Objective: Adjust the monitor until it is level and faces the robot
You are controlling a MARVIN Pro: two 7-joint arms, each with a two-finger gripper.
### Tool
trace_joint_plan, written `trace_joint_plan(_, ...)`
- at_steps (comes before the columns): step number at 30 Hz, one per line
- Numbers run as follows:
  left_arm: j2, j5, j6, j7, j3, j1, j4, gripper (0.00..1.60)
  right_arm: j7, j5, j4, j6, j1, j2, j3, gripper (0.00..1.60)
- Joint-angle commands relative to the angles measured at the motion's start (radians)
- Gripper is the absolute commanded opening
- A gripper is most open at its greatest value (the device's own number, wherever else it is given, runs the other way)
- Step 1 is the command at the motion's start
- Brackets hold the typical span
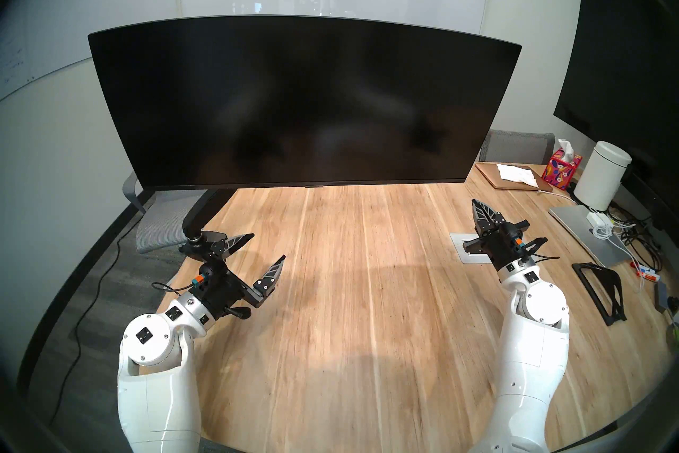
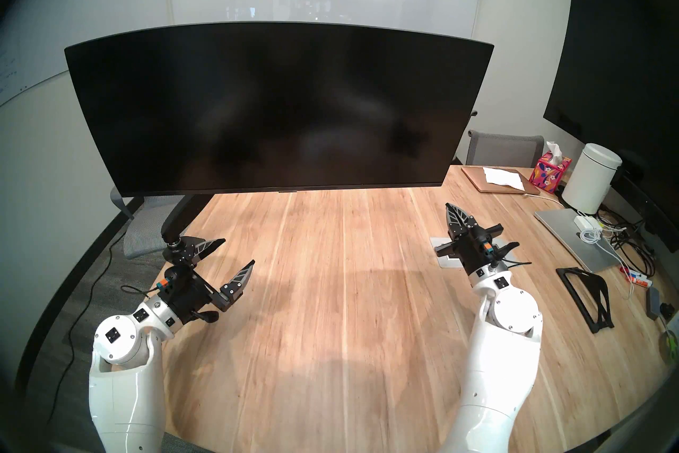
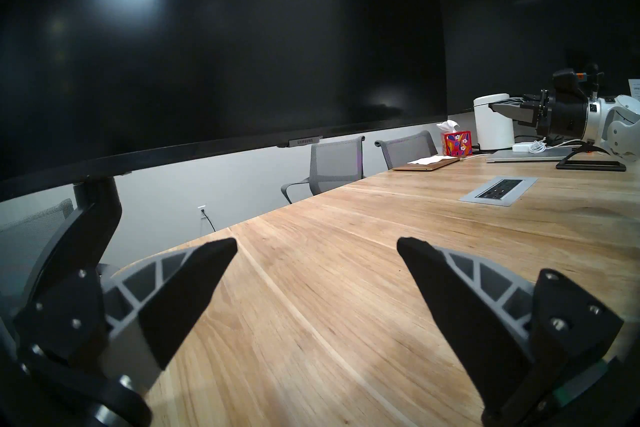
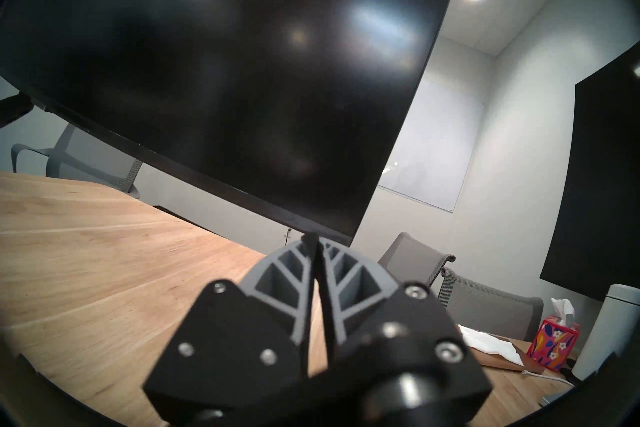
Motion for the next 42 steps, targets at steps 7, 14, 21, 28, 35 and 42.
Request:
trace_joint_plan(7,0.002,-0.002,0.0,0.001,0.002,0.001,-0.016,1.6,0.122,0.289,-0.067,-0.08,-0.07,0.015,0.063,1.6)
trace_joint_plan(14,0.002,-0.002,0.0,0.001,0.002,0.001,-0.016,1.6,0.225,0.492,-0.107,-0.06,-0.161,0.025,0.068,1.6)
trace_joint_plan(21,0.002,-0.002,0.001,0.002,0.002,0.002,-0.018,1.6,0.292,0.567,-0.099,-0.046,-0.162,0.022,0.084,1.6)
trace_joint_plan(28,0.002,-0.002,0.002,0.002,0.003,0.002,-0.018,1.6,0.306,0.575,-0.095,-0.042,-0.158,0.02,0.09,1.6)
trace_joint_plan(35,0.002,-0.002,0.002,0.002,0.003,0.002,-0.018,1.6,0.311,0.578,-0.094,-0.04,-0.157,0.021,0.092,1.6)
trace_joint_plan(42,0.001,-0.002,0.002,0.002,0.002,0.002,-0.018,1.6,0.313,0.579,-0.094,-0.04,-0.157,0.02,0.092,1.6)
